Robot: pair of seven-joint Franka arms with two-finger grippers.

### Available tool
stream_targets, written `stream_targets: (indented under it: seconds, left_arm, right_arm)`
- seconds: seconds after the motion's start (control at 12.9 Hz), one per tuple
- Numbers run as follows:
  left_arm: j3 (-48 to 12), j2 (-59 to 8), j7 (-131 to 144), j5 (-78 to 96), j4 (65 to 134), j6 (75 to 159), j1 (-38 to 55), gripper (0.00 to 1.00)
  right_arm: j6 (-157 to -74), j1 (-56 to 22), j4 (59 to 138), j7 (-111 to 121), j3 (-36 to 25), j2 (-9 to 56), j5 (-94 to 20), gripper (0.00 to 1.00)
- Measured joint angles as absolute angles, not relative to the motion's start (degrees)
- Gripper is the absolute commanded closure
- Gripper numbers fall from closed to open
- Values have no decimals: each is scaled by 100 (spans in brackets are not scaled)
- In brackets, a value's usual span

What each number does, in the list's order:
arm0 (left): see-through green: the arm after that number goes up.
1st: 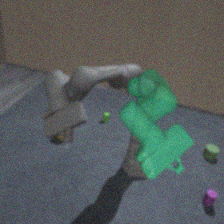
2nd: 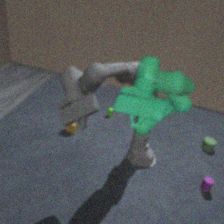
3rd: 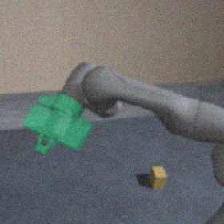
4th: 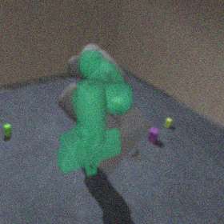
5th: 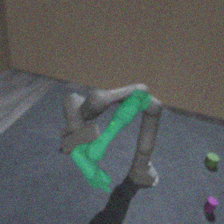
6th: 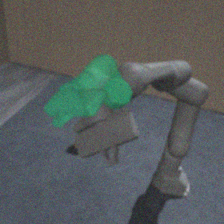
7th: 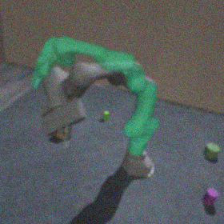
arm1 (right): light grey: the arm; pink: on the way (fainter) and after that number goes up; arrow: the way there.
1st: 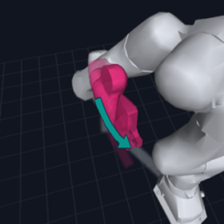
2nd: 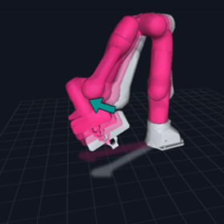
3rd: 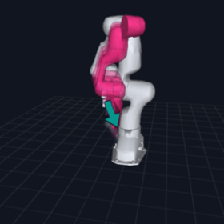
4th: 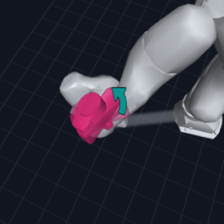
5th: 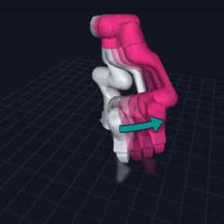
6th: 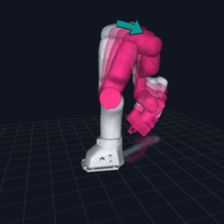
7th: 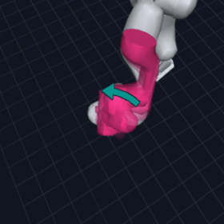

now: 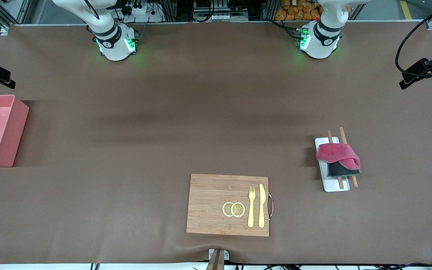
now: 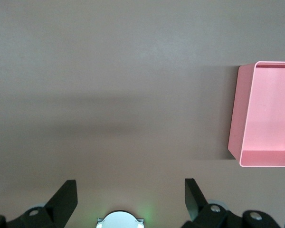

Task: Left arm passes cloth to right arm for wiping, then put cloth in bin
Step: 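Reach the left gripper down to the pink cloth on the chopstick tray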

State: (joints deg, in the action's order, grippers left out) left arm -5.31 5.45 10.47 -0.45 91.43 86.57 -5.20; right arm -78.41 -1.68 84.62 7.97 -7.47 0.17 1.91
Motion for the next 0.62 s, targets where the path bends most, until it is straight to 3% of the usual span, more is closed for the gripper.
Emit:
stream_targets:
  seconds: [0.62]
  left_arm:
    - [-506, 555, 1047, -45, 9063, 8552, -522, 0]
  right_arm:
    - [-7810, -172, 8462, 797, -739, 17, 191, 0]
